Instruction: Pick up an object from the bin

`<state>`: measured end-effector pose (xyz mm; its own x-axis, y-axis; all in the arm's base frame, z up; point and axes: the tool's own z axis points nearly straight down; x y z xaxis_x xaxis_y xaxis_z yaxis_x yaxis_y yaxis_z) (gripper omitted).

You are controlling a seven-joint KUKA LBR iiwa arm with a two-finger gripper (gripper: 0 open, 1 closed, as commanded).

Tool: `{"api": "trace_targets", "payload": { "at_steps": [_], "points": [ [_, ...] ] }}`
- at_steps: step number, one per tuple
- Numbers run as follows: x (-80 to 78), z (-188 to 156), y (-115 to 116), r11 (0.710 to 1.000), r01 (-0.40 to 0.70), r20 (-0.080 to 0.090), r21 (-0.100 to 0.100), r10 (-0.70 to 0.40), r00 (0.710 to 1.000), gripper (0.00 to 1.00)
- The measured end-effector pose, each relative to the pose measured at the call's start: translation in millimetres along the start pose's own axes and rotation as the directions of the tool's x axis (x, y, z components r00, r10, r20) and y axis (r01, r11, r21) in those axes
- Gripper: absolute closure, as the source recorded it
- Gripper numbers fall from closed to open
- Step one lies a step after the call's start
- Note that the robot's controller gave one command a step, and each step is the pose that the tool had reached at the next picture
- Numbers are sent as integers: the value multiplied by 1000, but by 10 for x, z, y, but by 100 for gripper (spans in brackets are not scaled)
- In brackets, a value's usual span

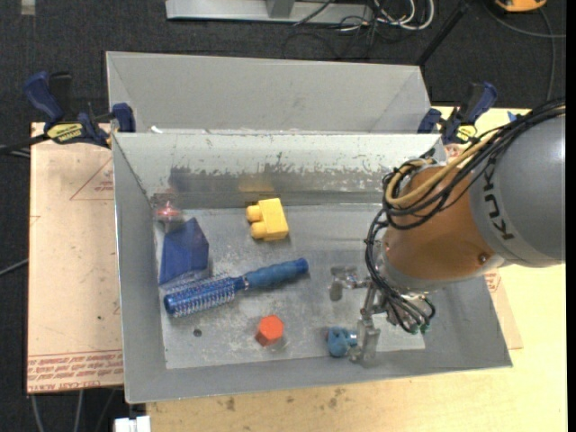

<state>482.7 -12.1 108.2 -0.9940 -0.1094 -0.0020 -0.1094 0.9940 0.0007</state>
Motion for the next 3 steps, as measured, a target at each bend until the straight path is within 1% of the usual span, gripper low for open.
{"api": "trace_targets", "payload": {
  "at_steps": [1,2,3],
  "points": [
    [-62,365,146,991,136,13,3,-136,991,0],
    [1,361,-83,1000,18,16,0,-18,1000,0],
    [45,379,-81,1000,22,0,0,-22,1000,100]
  ]
}}
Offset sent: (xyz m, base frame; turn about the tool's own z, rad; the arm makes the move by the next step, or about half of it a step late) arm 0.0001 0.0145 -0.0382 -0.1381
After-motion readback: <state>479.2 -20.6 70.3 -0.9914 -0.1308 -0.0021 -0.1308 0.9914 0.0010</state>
